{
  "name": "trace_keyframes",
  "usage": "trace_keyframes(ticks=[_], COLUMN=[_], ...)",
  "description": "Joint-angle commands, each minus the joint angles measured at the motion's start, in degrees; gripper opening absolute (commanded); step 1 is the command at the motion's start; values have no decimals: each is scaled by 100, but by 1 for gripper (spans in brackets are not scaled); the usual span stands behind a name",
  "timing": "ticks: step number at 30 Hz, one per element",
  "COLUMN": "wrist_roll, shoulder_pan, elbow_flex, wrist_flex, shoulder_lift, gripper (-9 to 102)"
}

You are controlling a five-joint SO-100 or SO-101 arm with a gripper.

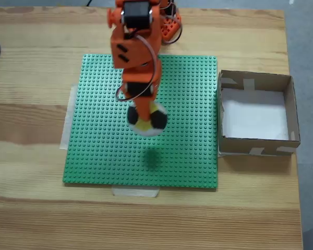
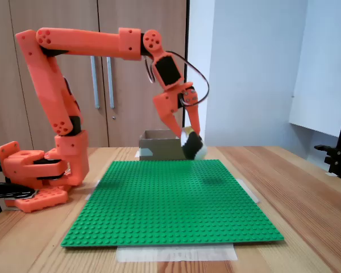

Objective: Pick the ball and put it in the box.

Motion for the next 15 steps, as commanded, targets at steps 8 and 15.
trace_keyframes(ticks=[8, 15], wrist_roll=[185, 70], shoulder_pan=[-1037, -2021], elbow_flex=[-1099, -1679], wrist_flex=[721, 1055], shoulder_lift=[703, 721], gripper=[-1, -1])
